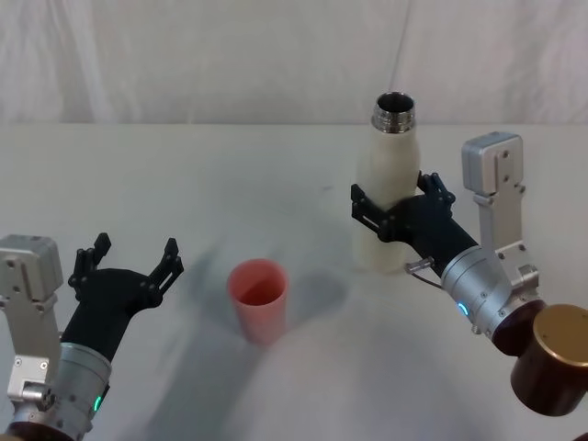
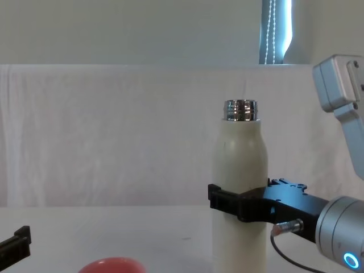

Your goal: Grasp the thermos with one hand and pour water into the cup lid.

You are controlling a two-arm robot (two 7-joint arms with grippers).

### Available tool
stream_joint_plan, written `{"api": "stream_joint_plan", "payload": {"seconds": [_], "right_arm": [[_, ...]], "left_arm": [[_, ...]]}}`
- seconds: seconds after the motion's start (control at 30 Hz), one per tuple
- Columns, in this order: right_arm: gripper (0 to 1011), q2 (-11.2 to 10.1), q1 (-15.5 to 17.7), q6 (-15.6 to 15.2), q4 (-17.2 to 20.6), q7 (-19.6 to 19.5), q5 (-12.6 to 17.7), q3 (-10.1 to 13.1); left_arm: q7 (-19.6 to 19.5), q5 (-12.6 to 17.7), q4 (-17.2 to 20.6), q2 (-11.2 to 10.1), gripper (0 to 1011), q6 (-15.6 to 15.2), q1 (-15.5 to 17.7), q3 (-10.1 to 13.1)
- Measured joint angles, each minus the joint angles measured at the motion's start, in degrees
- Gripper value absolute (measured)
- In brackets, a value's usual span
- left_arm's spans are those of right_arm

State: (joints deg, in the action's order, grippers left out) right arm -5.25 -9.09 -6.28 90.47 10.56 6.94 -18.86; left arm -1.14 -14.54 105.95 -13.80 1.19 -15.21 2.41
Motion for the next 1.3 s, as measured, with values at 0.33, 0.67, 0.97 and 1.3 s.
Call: {"api": "stream_joint_plan", "payload": {"seconds": [0.33,0.67,0.97,1.3], "right_arm": [[950,0.4,-0.2,0.7,-1.5,-0.2,-0.4,-0.1],[950,0.6,-0.2,0.9,-2.2,-0.3,-0.7,0.3],[950,0.7,0.0,1.0,-2.4,-0.3,-0.7,0.6],[950,1.0,0.2,1.1,-2.8,-0.3,-0.3,1.0]], "left_arm": [[0.0,0.0,0.0,0.0,1001,0.0,0.0,0.0],[0.0,0.0,0.0,0.0,1001,0.0,0.0,0.0],[0.0,0.0,0.0,0.0,1001,0.0,0.0,0.0],[0.0,0.0,0.0,0.0,1001,0.0,0.0,0.0]]}}
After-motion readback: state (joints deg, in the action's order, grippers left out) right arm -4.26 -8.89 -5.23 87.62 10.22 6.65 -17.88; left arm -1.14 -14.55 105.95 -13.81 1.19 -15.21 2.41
